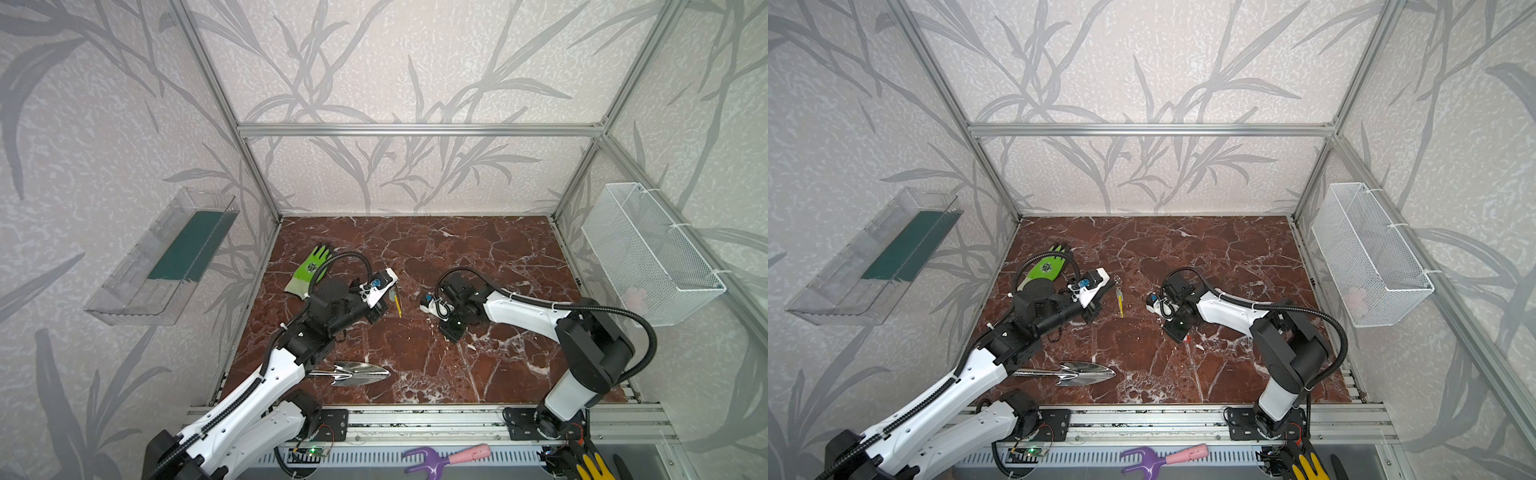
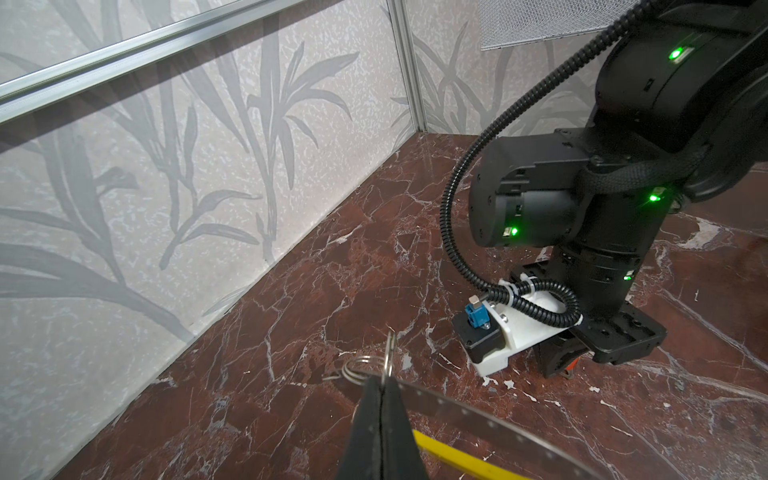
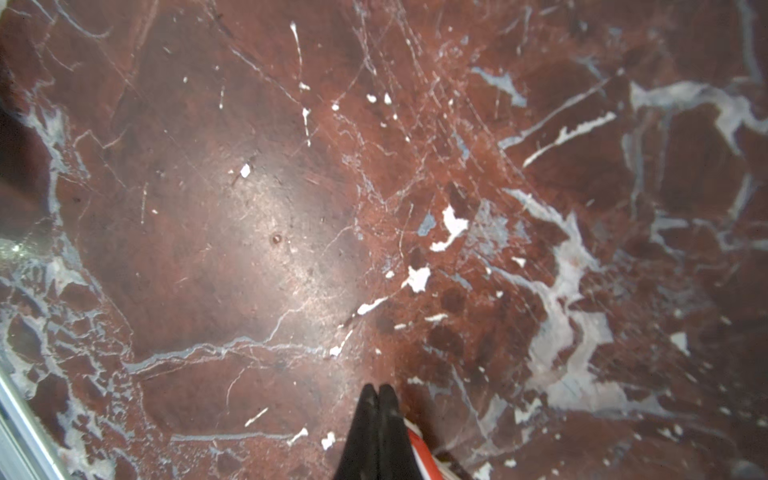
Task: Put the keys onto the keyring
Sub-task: 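Grasp the red-tag key's ring with the right gripper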
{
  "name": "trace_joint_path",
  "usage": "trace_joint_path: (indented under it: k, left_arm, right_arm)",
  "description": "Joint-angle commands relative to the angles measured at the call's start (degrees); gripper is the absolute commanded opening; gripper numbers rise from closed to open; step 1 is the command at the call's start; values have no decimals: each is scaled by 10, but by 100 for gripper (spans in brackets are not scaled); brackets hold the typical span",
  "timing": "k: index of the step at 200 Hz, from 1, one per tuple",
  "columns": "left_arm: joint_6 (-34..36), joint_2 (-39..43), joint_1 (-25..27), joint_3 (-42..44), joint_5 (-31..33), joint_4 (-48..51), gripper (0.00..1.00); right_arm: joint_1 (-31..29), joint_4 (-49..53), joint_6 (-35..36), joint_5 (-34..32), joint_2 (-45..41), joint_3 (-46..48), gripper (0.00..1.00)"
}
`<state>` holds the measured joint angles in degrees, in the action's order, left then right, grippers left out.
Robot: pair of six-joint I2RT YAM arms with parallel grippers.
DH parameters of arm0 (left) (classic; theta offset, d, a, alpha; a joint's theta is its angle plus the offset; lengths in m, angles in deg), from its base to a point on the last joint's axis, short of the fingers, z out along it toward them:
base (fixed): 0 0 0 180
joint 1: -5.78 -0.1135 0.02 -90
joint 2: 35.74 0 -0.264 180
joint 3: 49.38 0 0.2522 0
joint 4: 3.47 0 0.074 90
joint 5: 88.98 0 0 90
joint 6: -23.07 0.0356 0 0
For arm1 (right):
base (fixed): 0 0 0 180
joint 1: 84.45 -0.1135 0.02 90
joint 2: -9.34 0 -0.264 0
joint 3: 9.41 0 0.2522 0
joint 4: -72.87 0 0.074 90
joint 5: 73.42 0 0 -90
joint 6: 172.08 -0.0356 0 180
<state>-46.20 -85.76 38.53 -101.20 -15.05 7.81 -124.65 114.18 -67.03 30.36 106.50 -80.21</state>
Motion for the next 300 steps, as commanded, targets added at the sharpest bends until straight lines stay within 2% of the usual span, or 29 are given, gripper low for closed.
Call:
trace_joint_path:
  k: [1, 16, 44, 80, 130, 167, 199, 230, 300]
  left_arm:
    - [-6, 4, 4, 5, 7, -23, 0]
    - [-8, 2, 4, 6, 7, -24, 0]
    - [-9, 1, 5, 6, 6, -28, 0]
    - [-8, 4, 6, 5, 6, -30, 0]
    - [-5, 7, 6, 8, 5, -31, 0]
    - [-3, 8, 7, 11, 7, -35, 0]
    - [-3, 4, 7, 10, 6, -37, 0]
    - [-3, 4, 7, 10, 6, -36, 0]
    - [-1, 4, 7, 10, 12, -32, 0]
  right_arm:
    - [-3, 8, 21, -6, 3, -18, 0]
    - [-4, 10, 24, -9, 22, -24, 0]
    - [-3, 0, 25, -11, 12, -29, 24]
    - [1, -4, 36, -6, -32, -29, 35]
    - [4, 82, 78, -16, -44, -42, 35]
    - [2, 95, 30, -13, -39, -37, 35]
    - [-4, 69, -12, -28, -28, -24, 35]
    - [-5, 59, -31, -48, -8, -33, 35]
    - [-10, 48, -50, -45, 35, -50, 33]
